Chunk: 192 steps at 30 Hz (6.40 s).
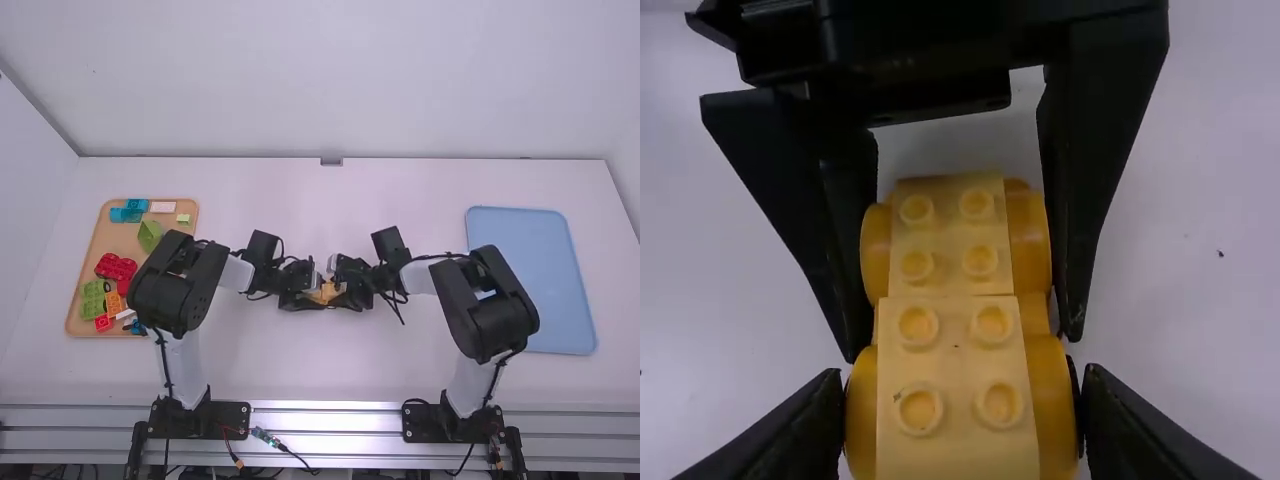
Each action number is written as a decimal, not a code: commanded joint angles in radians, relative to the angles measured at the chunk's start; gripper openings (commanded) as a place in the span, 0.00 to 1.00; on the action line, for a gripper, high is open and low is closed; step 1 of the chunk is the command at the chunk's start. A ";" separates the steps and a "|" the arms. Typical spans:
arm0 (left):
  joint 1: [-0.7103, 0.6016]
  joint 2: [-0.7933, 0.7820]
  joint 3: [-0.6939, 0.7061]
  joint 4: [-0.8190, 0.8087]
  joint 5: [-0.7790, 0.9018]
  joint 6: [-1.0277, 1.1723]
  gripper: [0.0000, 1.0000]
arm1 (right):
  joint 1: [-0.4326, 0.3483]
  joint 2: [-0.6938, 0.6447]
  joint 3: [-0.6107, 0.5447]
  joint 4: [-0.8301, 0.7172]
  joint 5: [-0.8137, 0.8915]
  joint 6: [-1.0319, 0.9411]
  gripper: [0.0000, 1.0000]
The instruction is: Assemble lego blocks to make yellow taxi
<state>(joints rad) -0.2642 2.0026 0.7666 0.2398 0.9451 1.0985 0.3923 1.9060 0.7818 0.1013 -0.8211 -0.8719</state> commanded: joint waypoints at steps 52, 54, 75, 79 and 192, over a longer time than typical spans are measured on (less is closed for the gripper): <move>-0.005 0.011 -0.006 -0.014 -0.046 -0.010 0.41 | -0.079 -0.307 -0.153 -0.092 0.223 0.109 1.00; -0.005 0.011 -0.006 -0.014 -0.046 -0.010 0.41 | -0.079 -0.312 -0.178 -0.061 0.219 0.105 1.00; -0.005 0.011 -0.006 -0.016 -0.046 -0.010 0.41 | -0.210 -0.148 -0.305 0.154 0.070 -0.027 0.85; -0.005 0.011 -0.006 -0.014 -0.048 -0.010 0.41 | -0.209 -0.146 -0.305 0.145 0.105 -0.034 0.78; -0.005 0.011 -0.008 -0.025 -0.046 -0.010 0.42 | -0.042 -0.062 0.036 -0.003 -0.153 -0.079 0.46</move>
<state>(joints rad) -0.2619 1.9991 0.7715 0.2302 0.9325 1.0954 0.3790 1.8336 0.8116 0.0998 -0.8486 -0.9375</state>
